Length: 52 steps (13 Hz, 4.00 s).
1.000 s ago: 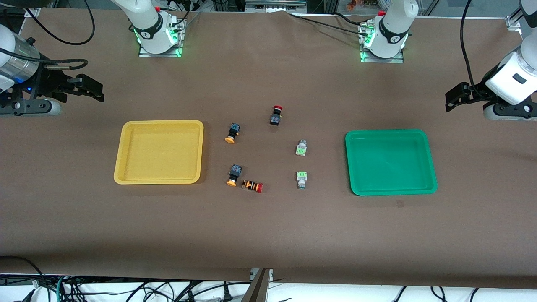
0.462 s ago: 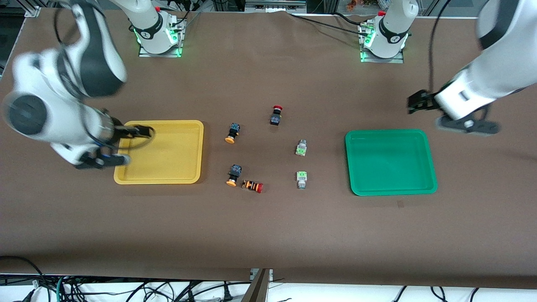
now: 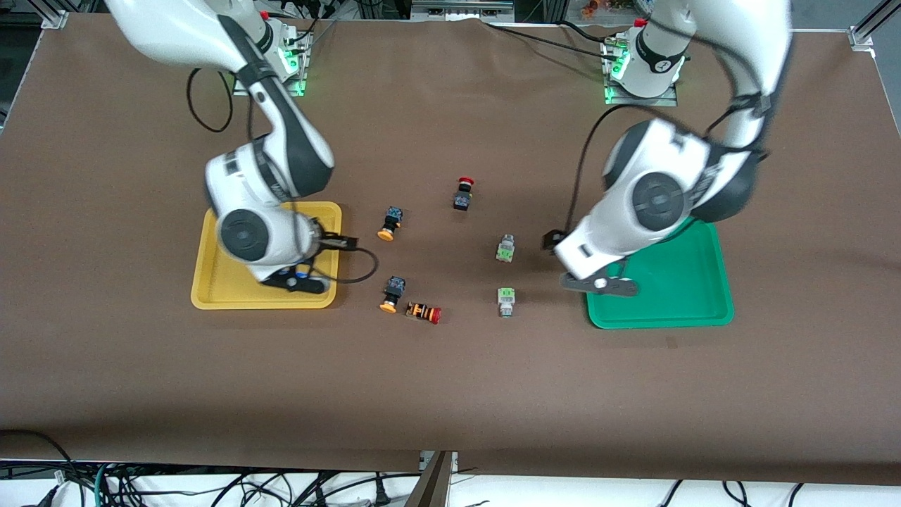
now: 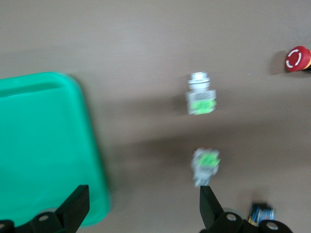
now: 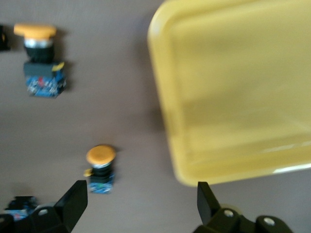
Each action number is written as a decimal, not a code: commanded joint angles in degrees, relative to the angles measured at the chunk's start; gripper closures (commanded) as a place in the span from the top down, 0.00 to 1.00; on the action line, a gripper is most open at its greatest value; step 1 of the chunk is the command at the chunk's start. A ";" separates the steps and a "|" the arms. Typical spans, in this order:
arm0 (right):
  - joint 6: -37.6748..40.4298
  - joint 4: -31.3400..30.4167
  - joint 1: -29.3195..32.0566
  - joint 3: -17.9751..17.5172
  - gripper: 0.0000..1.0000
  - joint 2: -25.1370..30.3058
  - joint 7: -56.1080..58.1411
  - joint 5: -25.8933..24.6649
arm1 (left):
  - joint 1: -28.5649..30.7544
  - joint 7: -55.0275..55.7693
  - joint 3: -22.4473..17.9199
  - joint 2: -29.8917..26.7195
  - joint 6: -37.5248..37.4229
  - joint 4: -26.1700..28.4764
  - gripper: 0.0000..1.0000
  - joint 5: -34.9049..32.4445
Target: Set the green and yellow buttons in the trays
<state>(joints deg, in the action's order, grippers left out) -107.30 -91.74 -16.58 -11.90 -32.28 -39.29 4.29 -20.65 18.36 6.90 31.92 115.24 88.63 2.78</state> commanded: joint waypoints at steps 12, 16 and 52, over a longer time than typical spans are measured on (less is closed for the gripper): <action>-18.92 -11.09 -0.12 -8.14 0.00 -6.65 -16.25 0.81 | -10.73 4.31 -0.93 11.85 12.65 3.66 0.07 -3.49; -12.96 -8.02 4.61 -7.01 0.00 -3.23 -8.48 -0.33 | -8.20 3.70 -2.06 4.14 1.00 2.52 0.00 -3.49; -30.51 5.17 -0.91 -1.90 0.59 -16.15 -12.30 -3.06 | -3.53 4.75 -1.19 15.48 10.50 -12.52 0.00 -6.47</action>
<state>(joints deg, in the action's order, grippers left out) -137.62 -88.05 -17.22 -13.45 -47.26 -50.76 2.70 -25.59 22.15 5.82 51.76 131.51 76.08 -2.36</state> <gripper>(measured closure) 0.084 0.586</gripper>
